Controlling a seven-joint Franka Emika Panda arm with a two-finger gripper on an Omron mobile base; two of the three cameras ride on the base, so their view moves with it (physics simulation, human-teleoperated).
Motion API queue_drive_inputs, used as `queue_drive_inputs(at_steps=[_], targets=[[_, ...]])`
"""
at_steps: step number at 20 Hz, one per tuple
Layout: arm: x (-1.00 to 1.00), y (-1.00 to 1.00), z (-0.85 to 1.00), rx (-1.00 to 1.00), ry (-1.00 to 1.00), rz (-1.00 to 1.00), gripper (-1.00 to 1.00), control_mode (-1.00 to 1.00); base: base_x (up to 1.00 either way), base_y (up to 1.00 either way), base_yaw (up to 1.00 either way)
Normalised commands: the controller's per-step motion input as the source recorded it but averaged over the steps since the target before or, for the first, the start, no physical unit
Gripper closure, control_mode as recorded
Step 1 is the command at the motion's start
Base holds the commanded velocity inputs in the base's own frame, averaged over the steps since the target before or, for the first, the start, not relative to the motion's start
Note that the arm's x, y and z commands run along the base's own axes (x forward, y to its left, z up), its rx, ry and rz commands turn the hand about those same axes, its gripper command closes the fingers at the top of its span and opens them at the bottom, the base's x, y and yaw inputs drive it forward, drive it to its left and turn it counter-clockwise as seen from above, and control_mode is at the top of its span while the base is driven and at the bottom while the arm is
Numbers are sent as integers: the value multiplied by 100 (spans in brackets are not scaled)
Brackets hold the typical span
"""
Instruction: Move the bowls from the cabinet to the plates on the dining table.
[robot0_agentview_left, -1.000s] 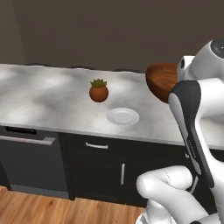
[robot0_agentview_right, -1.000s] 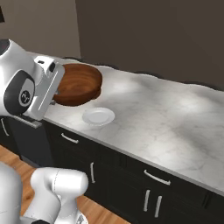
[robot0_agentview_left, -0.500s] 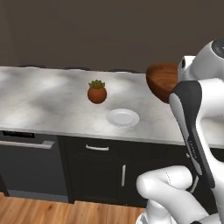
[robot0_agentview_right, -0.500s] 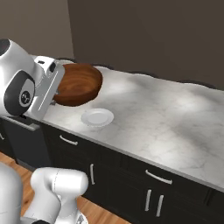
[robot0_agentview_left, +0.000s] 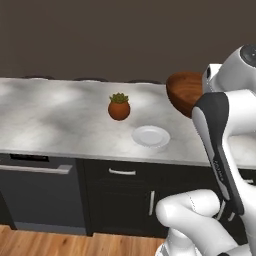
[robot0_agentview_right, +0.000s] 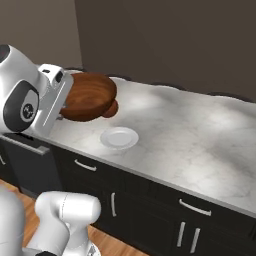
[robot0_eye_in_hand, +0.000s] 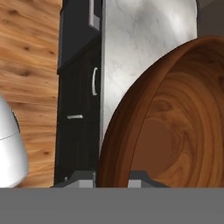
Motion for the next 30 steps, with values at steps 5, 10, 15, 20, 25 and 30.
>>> queue_drive_inputs(at_steps=[5,10,15,20,25,30], targets=[[0,0,0,0,0,0,100,100,47,4,-10],[0,0,0,0,0,0,100,100,60,0,-11],[0,0,0,0,0,0,100,100,55,7,-10],[0,0,0,0,0,0,100,100,32,15,-7],[0,0,0,0,0,0,100,100,18,14,-5],[0,0,0,0,0,0,100,100,20,15,-6]])
